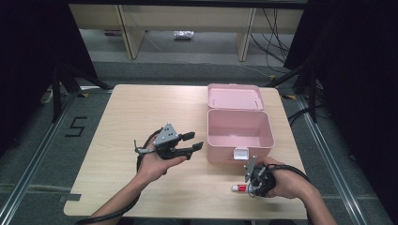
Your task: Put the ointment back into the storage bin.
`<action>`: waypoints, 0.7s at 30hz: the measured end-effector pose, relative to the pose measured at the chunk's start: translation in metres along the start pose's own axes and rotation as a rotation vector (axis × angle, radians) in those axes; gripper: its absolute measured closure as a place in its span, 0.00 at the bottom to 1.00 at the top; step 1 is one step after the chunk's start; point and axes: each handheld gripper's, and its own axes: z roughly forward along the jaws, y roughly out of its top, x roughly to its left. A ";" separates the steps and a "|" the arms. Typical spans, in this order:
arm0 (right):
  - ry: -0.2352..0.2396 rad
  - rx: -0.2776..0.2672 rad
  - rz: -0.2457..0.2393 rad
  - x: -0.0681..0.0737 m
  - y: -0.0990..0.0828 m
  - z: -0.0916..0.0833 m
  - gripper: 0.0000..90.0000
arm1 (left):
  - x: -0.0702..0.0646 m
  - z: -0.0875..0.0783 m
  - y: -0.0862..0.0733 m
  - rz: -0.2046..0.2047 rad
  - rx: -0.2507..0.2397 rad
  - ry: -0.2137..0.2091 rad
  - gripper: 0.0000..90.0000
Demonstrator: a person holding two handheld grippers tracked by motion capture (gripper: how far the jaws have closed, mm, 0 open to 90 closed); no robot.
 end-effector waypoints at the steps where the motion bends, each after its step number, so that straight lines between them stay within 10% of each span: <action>1: 0.008 0.013 0.025 0.001 0.001 0.000 0.68 | 0.000 0.000 0.000 0.000 0.002 0.001 0.53; 21: 0.011 0.101 0.002 0.002 0.008 0.006 0.72 | -0.001 0.000 0.000 0.001 -0.003 -0.010 0.53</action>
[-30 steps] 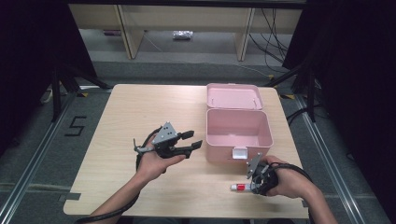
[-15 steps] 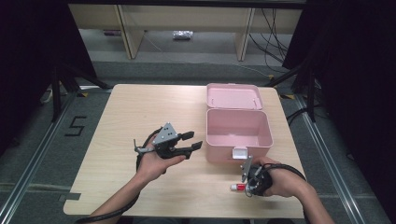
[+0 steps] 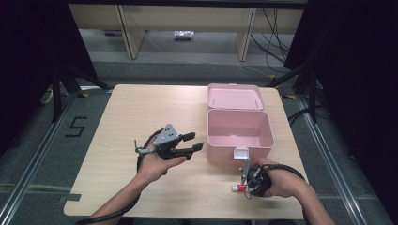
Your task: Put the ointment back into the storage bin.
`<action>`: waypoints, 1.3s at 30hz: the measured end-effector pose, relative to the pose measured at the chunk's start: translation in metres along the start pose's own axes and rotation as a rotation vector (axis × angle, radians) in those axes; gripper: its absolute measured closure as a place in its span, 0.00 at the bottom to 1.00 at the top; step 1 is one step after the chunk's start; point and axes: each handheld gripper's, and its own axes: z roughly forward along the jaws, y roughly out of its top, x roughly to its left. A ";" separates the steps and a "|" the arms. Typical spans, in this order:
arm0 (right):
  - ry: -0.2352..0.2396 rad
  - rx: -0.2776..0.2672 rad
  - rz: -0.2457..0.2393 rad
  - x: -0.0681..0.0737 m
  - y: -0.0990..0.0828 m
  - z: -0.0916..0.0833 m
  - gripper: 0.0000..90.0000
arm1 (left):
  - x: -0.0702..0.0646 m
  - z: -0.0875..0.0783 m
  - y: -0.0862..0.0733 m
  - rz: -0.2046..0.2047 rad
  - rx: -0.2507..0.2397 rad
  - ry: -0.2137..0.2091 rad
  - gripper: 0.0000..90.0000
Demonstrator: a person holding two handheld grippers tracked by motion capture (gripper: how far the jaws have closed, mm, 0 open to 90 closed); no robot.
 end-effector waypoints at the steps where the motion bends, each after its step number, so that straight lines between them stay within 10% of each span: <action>1: -0.006 -0.001 -0.013 -0.001 0.001 0.000 0.72 | 0.000 0.000 0.000 0.001 -0.007 -0.008 0.53; 15: 0.036 -0.028 -0.086 -0.011 0.003 0.002 0.79 | -0.001 -0.001 -0.002 -0.003 0.008 0.002 0.54; 23: 0.051 -0.006 0.011 -0.007 0.000 -0.001 0.79 | 0.000 -0.001 -0.002 -0.002 0.008 0.003 0.54; 26: 0.056 -0.038 -0.047 -0.013 0.000 -0.001 0.79 | 0.000 -0.001 -0.002 -0.001 0.009 0.002 0.54; 39: 0.036 -0.042 -0.024 -0.012 -0.005 -0.017 0.79 | -0.001 -0.001 -0.003 0.000 0.011 0.003 0.54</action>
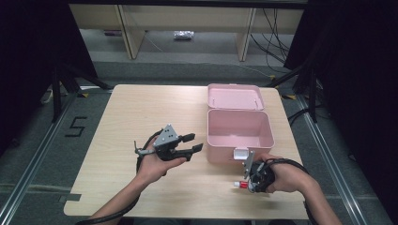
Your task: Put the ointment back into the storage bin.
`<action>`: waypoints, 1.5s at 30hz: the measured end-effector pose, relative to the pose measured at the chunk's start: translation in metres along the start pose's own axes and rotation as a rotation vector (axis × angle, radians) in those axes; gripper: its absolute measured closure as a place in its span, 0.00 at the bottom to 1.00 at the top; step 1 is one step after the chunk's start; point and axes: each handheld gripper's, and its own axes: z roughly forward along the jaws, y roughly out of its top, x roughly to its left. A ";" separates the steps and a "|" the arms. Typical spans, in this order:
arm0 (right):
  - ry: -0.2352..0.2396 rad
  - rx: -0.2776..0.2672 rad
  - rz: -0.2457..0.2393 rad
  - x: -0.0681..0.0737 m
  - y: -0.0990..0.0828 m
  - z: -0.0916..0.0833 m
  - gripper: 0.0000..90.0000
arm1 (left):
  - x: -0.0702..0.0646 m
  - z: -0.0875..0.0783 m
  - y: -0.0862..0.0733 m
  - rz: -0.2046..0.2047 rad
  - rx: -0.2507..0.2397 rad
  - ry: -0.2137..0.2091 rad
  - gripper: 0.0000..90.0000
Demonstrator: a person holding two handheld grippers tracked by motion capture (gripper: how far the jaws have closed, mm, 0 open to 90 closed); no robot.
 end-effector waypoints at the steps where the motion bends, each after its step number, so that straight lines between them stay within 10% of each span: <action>1: -0.008 0.002 0.015 0.001 0.000 -0.002 0.79 | 0.000 0.000 0.000 0.003 0.001 0.001 0.54; 45: -0.017 -0.043 0.041 -0.003 0.003 -0.043 0.79 | 0.000 -0.001 0.004 0.010 -0.003 -0.002 0.53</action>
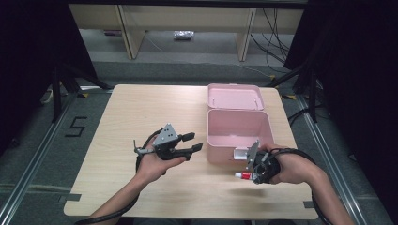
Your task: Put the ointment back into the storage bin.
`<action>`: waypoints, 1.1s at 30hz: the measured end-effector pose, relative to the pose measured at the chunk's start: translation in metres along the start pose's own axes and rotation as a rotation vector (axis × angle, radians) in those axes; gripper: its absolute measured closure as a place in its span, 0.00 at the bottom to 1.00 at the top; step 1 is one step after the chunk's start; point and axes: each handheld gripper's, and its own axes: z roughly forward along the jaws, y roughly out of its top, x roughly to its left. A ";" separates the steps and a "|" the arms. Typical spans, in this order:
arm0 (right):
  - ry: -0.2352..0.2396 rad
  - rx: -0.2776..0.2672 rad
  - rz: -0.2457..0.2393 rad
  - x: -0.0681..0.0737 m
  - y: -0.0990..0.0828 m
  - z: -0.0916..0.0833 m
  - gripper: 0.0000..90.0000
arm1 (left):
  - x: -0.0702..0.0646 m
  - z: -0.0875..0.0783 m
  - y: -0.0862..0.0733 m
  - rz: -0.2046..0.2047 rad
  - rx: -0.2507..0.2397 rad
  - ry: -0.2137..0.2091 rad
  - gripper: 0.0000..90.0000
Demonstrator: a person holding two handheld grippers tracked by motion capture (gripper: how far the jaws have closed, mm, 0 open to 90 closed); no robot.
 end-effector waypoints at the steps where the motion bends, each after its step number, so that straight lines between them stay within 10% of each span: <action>1: -0.003 -0.006 -0.039 -0.002 0.001 0.000 0.79 | 0.000 0.000 0.000 0.000 0.000 0.000 0.53; 25: -0.034 -0.005 -0.079 -0.010 0.004 -0.019 0.79 | -0.002 0.001 -0.001 0.000 0.004 -0.003 0.53; 28: -0.010 0.010 -0.012 -0.008 0.004 -0.022 0.79 | -0.002 0.002 -0.001 0.001 0.004 -0.004 0.53; 33: -0.027 -0.007 -0.074 -0.012 0.005 -0.024 0.79 | -0.002 0.002 -0.001 0.002 0.003 -0.005 0.53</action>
